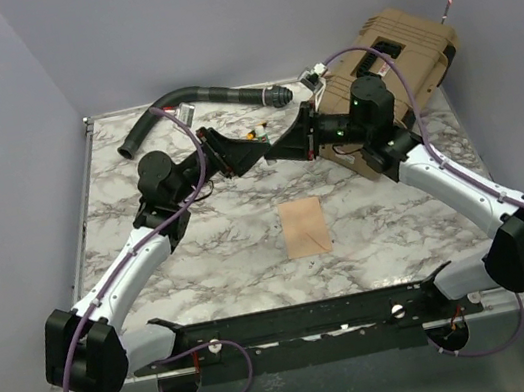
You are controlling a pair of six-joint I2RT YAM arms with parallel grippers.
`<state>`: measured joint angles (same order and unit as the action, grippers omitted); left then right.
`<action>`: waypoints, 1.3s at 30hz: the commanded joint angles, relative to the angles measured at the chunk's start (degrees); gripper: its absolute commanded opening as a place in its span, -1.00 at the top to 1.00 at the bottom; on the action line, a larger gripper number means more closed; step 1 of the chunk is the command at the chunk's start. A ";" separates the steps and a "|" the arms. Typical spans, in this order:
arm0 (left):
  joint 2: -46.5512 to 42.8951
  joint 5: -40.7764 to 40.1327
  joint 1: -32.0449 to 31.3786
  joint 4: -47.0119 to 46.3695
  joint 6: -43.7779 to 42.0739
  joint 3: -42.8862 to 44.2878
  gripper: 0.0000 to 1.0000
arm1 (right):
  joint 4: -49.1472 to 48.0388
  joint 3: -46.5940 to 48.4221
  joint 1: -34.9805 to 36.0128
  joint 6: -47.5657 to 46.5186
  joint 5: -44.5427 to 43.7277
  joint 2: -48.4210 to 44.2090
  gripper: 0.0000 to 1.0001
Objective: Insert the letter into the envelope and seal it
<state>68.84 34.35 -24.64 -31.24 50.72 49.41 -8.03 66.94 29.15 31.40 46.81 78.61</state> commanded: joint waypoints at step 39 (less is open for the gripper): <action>0.44 -4.17 -2.08 -4.35 8.21 6.29 1.00 | -33.84 -13.10 1.38 34.33 -5.81 -2.04 -0.27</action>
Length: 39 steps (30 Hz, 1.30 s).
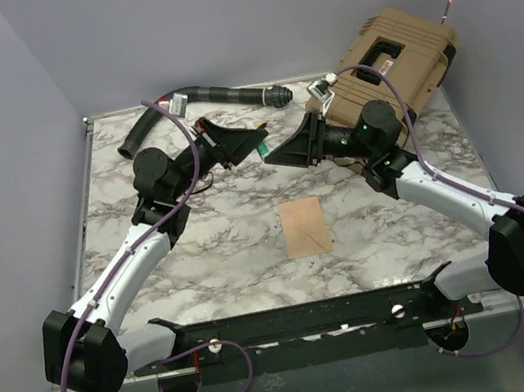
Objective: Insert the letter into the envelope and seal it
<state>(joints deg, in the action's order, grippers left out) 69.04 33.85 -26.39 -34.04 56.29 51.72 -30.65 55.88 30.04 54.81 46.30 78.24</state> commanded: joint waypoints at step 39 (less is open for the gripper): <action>1.86 -12.09 -2.58 10.74 -11.91 11.42 1.00 | 9.43 11.57 19.77 -73.00 -61.57 2.37 0.99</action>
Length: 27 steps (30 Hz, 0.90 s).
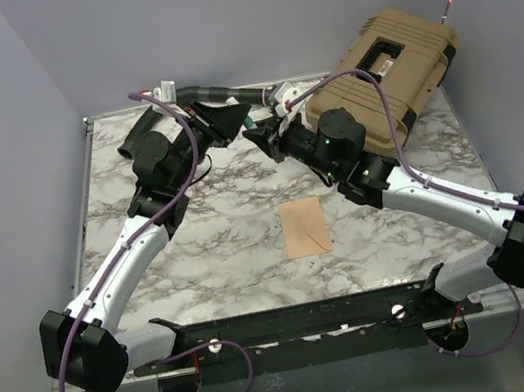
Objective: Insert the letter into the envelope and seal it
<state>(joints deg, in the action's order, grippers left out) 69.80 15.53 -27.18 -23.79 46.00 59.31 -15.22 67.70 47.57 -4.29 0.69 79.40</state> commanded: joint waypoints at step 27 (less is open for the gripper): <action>-5.63 34.30 -1.82 -0.32 -2.56 7.40 1.00 | -7.67 -16.33 2.79 41.80 15.57 -25.24 -0.78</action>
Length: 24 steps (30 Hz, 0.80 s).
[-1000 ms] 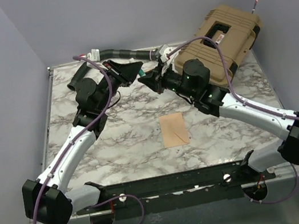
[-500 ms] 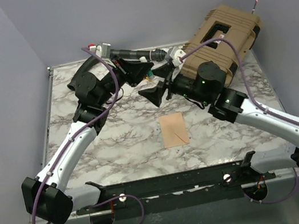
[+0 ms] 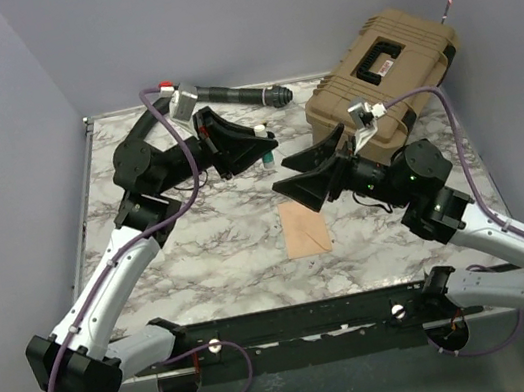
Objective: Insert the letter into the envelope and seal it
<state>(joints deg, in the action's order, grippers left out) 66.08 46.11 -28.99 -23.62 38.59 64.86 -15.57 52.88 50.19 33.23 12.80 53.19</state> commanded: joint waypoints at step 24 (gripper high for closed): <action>-4.85 0.10 -0.01 -4.24 16.87 -0.70 1.00 | -27.58 -1.10 0.17 9.83 11.29 9.98 0.02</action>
<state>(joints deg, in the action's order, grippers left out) 61.82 47.05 -28.99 -26.89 55.40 64.90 -40.80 51.42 50.19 43.75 23.46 63.92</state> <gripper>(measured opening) 0.225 0.460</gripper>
